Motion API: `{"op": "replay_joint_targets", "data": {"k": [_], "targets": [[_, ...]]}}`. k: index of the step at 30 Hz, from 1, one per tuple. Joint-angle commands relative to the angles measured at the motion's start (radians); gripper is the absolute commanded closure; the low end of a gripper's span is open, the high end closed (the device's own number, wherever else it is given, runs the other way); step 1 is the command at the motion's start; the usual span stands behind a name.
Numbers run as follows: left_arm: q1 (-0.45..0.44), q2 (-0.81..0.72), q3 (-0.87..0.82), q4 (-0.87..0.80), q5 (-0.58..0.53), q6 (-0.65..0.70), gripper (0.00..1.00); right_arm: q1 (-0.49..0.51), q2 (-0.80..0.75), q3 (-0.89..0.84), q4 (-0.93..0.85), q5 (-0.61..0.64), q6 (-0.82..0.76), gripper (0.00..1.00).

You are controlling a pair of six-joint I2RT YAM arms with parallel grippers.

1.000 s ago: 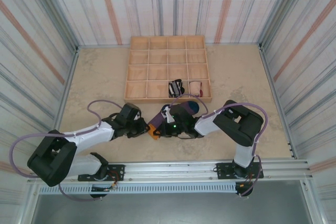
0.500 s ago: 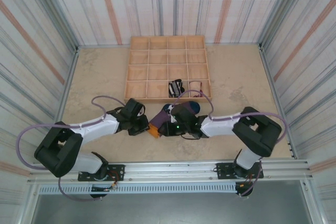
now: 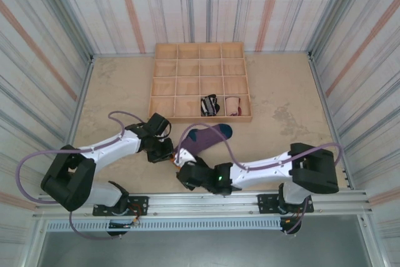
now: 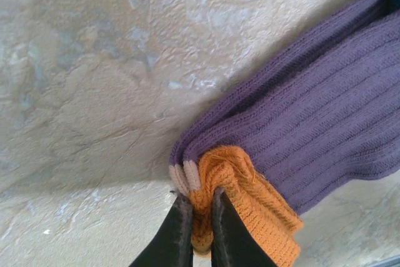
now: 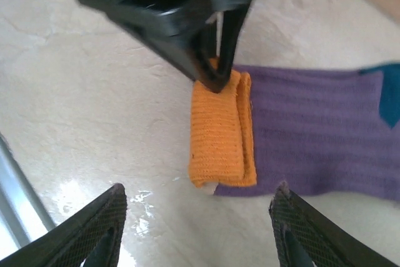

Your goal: Roll the socks

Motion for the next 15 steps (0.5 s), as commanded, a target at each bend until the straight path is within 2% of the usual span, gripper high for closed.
{"op": "replay_joint_targets", "data": {"k": [1, 4, 9, 13, 15], "targets": [[0.01, 0.017, 0.042, -0.079, 0.026, 0.049, 1.0, 0.065, 0.113, 0.045, 0.024, 0.265, -0.173, 0.36], [0.016, 0.021, 0.045, -0.092, 0.035, 0.063, 1.0, 0.094, 0.2, 0.08, 0.054, 0.322, -0.225, 0.36], [0.02, 0.021, 0.056, -0.111, 0.046, 0.075, 1.0, 0.094, 0.273, 0.091, 0.092, 0.339, -0.246, 0.37], [0.02, 0.02, 0.056, -0.115, 0.051, 0.079, 1.0, 0.079, 0.346, 0.107, 0.106, 0.353, -0.253, 0.43], [0.021, 0.016, 0.053, -0.114, 0.052, 0.083, 1.0, 0.071, 0.381, 0.123, 0.097, 0.365, -0.25, 0.49]]}}
